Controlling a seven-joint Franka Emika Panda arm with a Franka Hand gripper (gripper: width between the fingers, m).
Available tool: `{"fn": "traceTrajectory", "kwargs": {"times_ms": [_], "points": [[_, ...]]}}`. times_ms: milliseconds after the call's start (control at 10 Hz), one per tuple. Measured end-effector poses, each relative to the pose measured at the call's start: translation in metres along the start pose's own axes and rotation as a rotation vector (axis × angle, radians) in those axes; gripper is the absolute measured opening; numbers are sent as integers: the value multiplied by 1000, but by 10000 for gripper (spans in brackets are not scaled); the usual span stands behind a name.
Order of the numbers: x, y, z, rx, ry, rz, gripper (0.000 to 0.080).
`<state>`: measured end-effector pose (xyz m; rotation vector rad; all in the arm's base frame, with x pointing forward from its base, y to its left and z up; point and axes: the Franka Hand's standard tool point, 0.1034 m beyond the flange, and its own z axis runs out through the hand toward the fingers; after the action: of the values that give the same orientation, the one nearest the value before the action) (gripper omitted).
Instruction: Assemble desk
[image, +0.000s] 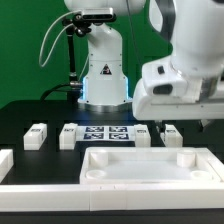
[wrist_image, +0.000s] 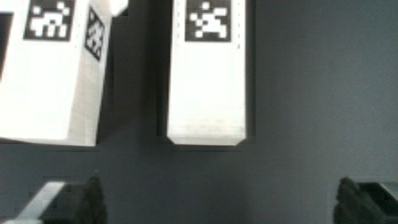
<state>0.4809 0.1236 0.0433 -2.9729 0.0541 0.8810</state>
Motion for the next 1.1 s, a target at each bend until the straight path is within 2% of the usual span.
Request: {"fn": "traceTrajectory", "kwargs": {"times_ms": [200, 300, 400, 500, 600, 900, 1100], "points": [[-5, 2, 4, -14, -147, -2, 649], [-3, 2, 7, -13, -186, 0, 649], [-15, 1, 17, 9, -304, 15, 649], [-16, 0, 24, 2, -371, 10, 649], [-11, -3, 21, -5, -350, 5, 649], [-12, -3, 22, -6, -351, 1, 649], [-21, -4, 46, -23, -367, -1, 649]]}}
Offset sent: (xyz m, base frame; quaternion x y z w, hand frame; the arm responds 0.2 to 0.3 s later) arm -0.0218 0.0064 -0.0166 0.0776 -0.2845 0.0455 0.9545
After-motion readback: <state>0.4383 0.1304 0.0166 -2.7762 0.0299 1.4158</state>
